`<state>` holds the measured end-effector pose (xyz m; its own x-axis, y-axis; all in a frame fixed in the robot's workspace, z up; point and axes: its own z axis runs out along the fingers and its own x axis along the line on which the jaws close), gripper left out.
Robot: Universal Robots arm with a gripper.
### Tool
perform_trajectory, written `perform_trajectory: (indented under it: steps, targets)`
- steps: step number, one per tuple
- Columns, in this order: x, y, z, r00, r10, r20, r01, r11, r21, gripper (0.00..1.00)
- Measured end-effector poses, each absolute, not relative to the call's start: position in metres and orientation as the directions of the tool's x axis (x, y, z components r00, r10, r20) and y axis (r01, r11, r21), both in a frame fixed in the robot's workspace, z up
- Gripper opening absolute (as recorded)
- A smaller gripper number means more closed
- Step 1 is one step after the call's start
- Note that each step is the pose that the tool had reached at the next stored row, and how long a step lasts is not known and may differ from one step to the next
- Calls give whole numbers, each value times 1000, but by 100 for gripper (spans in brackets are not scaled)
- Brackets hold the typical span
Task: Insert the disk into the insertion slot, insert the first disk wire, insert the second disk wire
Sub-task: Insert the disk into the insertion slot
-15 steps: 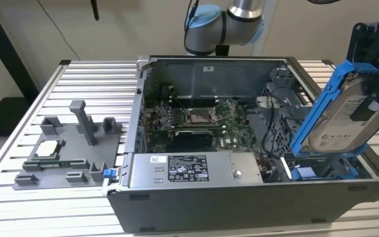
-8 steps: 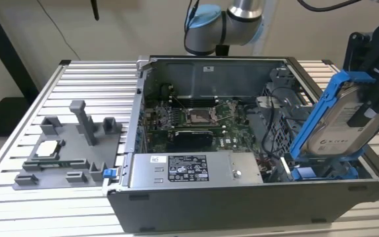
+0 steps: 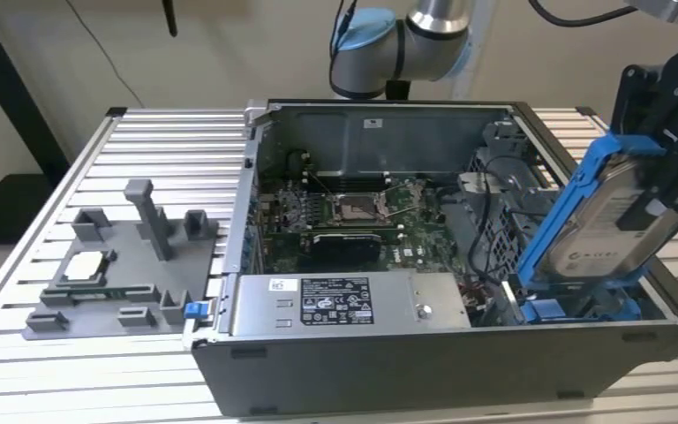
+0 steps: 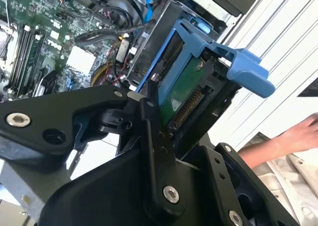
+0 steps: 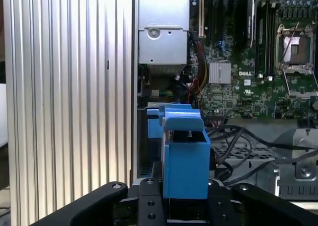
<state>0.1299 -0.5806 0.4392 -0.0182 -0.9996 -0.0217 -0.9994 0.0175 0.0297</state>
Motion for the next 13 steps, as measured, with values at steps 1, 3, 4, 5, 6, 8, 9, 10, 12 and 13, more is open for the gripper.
perform_trajectory:
  steps: [1,3,4,5,6,8,9,10,12,13]
  targets:
    - [130,-581,438,-18,-999,-26,-999,17,30,0]
    - [131,-581,437,-18,-999,-34,-999,17,30,0]
    - [132,-581,436,-18,-999,-35,-999,17,30,0]
    - [133,-581,435,-18,-999,-37,-999,17,30,0]
    - [133,-581,435,-18,-999,-38,-999,17,30,0]
    - [134,-580,433,-18,-999,-39,-999,17,30,0]
    - [134,-581,433,-18,-999,-39,-999,17,30,0]
    - [134,-581,432,-18,-999,-39,-999,17,30,0]
    - [134,-581,430,-18,-999,-39,-999,17,30,0]
    - [134,-581,429,-18,-999,-39,-999,17,30,0]
